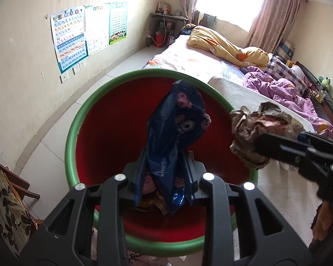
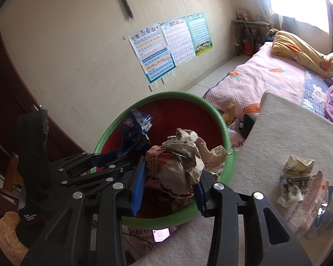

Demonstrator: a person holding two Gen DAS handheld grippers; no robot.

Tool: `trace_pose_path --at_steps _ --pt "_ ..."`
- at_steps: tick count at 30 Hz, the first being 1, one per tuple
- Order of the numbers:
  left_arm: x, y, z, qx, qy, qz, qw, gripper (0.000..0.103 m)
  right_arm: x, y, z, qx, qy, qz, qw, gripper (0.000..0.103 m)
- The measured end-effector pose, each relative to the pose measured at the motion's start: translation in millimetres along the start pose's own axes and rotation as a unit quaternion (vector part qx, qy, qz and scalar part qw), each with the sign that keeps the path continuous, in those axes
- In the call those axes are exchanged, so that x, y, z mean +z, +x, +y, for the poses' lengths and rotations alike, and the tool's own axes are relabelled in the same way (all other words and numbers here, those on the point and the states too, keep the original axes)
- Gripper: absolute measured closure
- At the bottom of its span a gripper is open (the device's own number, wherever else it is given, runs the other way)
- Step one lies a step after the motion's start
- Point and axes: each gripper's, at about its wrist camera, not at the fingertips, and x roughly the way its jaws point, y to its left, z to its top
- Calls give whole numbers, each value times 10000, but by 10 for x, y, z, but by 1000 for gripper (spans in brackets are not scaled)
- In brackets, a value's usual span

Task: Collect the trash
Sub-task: 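Open both grippers to drop the wrapper and paper into the bucket, then grasp the white printed paper with the left gripper while the right gripper grasps the white cup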

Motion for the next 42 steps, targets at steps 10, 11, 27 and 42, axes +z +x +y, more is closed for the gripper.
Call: trace_pose_path --at_steps 10,11,27,42 --pt "4 56 12 158 -108 53 9998 50 -8 -103 -170 -96 269 -176 9994 46" --pt "0 53 9 167 -114 57 9998 50 -19 -154 -232 -181 313 -223 9991 46" --pt "77 -78 -677 -219 235 -206 9993 50 -530 -503 -1661 -1606 1745 169 9713 60" --pt "136 172 -1585 -742 789 -90 9941 50 -693 -670 -1676 -1135 1566 111 9811 71"
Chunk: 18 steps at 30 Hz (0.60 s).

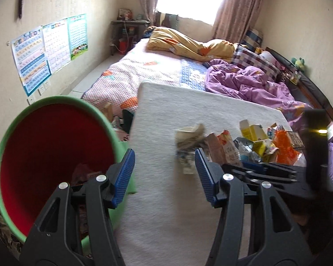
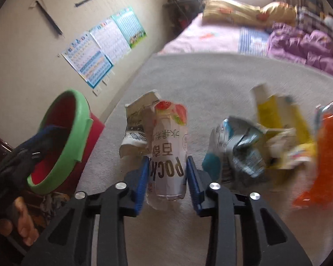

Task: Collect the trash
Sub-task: 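Grasp the white printed paper with the left gripper while the right gripper grasps the white cup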

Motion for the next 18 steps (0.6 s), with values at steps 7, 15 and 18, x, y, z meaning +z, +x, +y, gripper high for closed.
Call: trace_pose_path --at_steps 7,15,18 --pt "43 395 -274 -236 137 339 9991 50 -108 -678 -207 15 111 -745 9972 72" --pt "7 909 -436 -235 139 811 9963 51 -181 -815 -358 -3 274 -781 9966 72" --pt "-34 1032 -451 -283 146 930 9952 63 -172 -820 -377 22 304 -767 9966 72"
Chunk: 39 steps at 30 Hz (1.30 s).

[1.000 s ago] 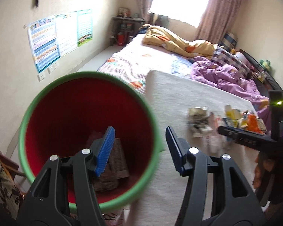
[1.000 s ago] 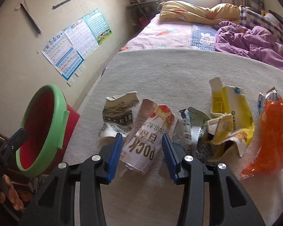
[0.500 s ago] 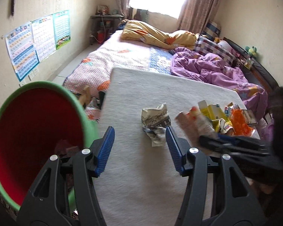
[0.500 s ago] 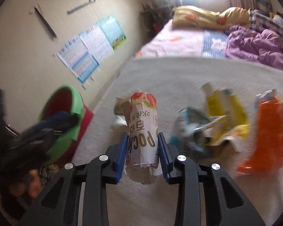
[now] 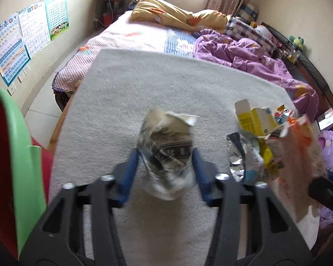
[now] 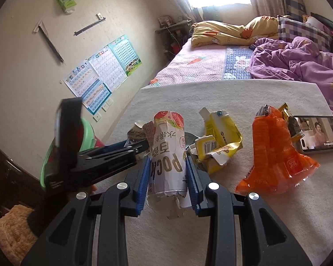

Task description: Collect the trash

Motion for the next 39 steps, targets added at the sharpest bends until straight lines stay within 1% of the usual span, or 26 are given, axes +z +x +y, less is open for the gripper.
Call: trace_pose_path --at_steps 2,5,14,15,20,25,28,33,36,39 --pt "-15 -37 -12 67 41 -58 10000 64 5 -13 1 35 -18 -20 10000 71" --pt "-37 -142 -1 63 23 -133 9999 65 0 -10 57 87 -58 -42 9999 71" --pt "-227 -788 118 55 -288 -597 9978 65 -3 13 241 246 -203 -15 9995 71" --pt "-280 -887 144 72 -327 -670 9972 65 -8 19 266 260 -225 -5 9994 71" --pt "-429 -1145 241 210 -458 -805 9955 65 -35 54 410 364 -361 43 9987 71" --pt "-531 -1265 349 318 -573 -848 9942 65 -47 92 576 480 -539 90 9973 71" --pt "-564 -1338 422 373 -640 -891 9933 68 -63 111 697 551 -639 112 9964 71" --pt "-599 -1483 515 462 -669 -1039 9913 68 -67 118 817 612 -736 89 9954 71" --pt "-624 -1470 577 479 -692 -944 9920 68 -67 131 853 632 -761 74 9951 71" --pt "-713 -1490 623 388 -633 -839 9937 67 -67 137 839 605 -732 78 9954 71"
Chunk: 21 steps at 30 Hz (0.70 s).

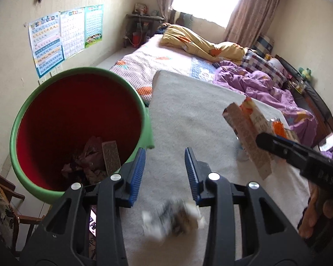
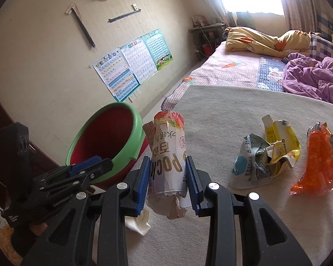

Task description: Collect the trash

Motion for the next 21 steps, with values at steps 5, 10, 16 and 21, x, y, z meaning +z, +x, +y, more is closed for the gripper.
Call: trace_pose_path --at_steps 5,10,16,21 --pt "-196 81 75 -102 -64 368 9993 53 -41 52 -26 -55 77 100 9999 71" --pt "-377 247 -129 -292 387 739 9961 52 -48 45 -15 -73 49 121 9999 71" --pt "-534 393 -248 -271 751 1064 9911 40 -72 3 -55 -114 115 119 9998 71" --pt "-662 450 -302 -254 819 1214 9889 40 -92 -15 -59 -108 140 111 9998 71"
